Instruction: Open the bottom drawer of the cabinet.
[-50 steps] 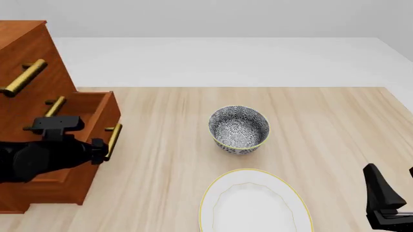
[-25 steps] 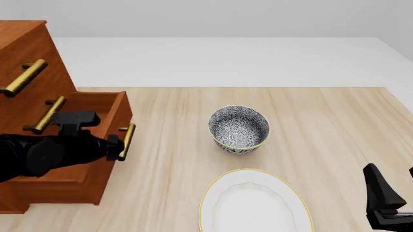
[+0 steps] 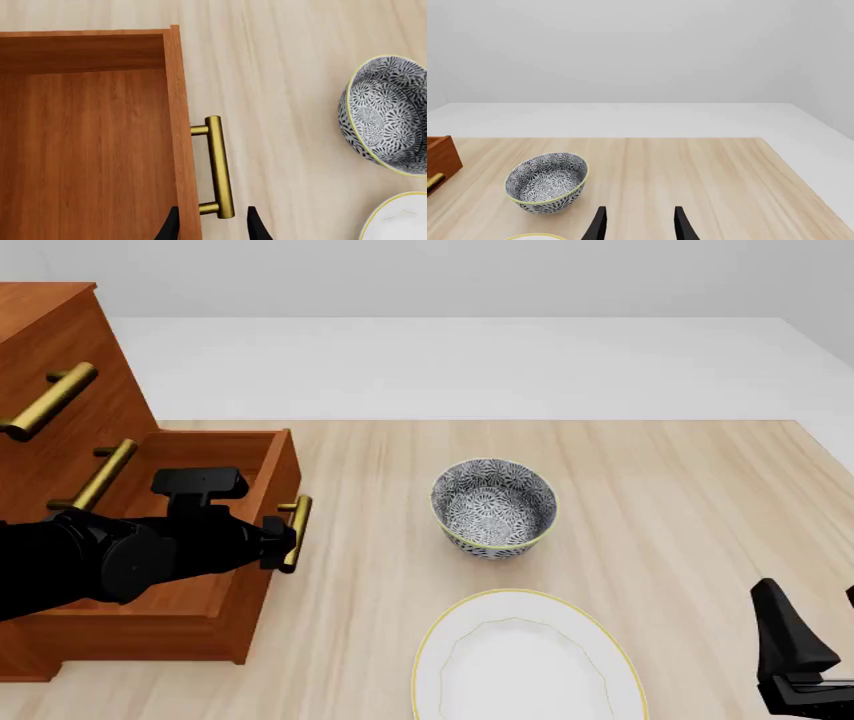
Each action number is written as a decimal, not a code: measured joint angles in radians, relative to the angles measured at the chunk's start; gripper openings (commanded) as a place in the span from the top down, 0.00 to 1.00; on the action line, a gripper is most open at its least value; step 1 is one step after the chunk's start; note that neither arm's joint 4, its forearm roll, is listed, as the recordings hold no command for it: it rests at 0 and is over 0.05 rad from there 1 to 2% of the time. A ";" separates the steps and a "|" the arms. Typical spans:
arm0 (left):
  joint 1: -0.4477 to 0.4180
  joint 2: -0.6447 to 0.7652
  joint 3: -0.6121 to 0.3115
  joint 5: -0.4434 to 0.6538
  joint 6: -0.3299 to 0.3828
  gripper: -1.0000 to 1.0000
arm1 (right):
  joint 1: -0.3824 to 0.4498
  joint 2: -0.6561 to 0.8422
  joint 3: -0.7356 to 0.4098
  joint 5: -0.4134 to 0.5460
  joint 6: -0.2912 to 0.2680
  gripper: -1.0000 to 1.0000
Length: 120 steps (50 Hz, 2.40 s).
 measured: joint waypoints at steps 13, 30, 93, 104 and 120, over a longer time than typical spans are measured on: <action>-0.045 0.024 -0.008 -0.026 -0.032 0.00 | 0.000 0.000 0.000 0.000 0.000 0.00; -0.043 0.025 -0.028 0.011 -0.088 0.00 | 0.000 0.000 0.000 0.000 0.000 0.00; 0.261 -0.549 -0.184 0.485 0.315 0.00 | 0.000 0.000 0.000 0.000 0.000 0.00; 0.299 -0.654 -0.195 0.585 0.326 0.00 | 0.000 0.000 0.000 0.000 0.000 0.00; 0.349 -0.789 -0.297 0.747 0.262 0.00 | 0.000 0.000 0.000 0.000 0.000 0.00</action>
